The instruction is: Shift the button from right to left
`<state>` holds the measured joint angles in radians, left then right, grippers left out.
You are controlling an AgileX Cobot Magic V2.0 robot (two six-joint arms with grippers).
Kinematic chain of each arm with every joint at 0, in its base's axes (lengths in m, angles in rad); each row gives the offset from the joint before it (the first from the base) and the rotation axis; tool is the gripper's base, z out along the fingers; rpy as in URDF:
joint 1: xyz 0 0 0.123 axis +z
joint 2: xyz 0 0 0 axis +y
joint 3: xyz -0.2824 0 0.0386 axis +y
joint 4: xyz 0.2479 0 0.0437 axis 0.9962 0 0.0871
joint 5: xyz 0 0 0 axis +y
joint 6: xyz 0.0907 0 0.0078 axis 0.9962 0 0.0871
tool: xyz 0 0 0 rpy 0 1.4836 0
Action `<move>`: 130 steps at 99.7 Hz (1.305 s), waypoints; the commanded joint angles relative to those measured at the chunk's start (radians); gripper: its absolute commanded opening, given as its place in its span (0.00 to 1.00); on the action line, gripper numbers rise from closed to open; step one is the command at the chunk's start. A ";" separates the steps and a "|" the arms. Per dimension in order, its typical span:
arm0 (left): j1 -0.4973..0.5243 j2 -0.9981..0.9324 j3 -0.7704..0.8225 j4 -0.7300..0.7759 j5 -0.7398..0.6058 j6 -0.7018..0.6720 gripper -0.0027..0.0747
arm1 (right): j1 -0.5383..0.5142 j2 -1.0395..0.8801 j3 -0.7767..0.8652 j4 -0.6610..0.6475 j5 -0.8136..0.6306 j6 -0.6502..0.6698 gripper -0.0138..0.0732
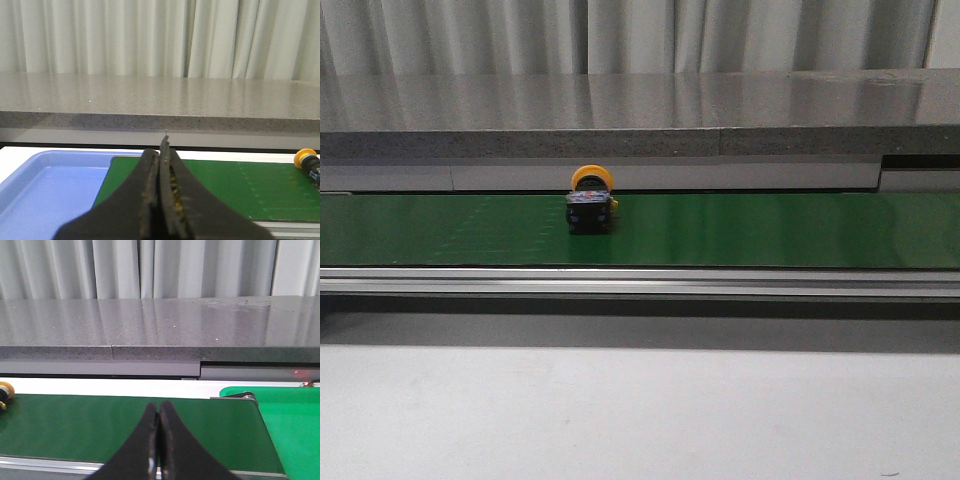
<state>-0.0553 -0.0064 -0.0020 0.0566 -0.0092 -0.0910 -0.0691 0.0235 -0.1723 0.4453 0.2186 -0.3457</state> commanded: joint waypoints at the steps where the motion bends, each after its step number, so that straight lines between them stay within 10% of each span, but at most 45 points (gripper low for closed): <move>1: -0.007 -0.030 0.015 -0.034 -0.086 -0.001 0.01 | 0.002 0.012 -0.024 0.004 -0.076 -0.002 0.08; 62: -0.007 0.063 -0.215 0.005 0.140 0.001 0.01 | 0.002 0.012 -0.024 0.004 -0.076 -0.002 0.08; 130: -0.007 0.873 -0.765 0.005 0.298 0.001 0.01 | 0.002 0.012 -0.024 0.004 -0.076 -0.002 0.08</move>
<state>-0.0553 0.7770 -0.6645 0.0616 0.3181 -0.0906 -0.0691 0.0235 -0.1723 0.4453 0.2186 -0.3386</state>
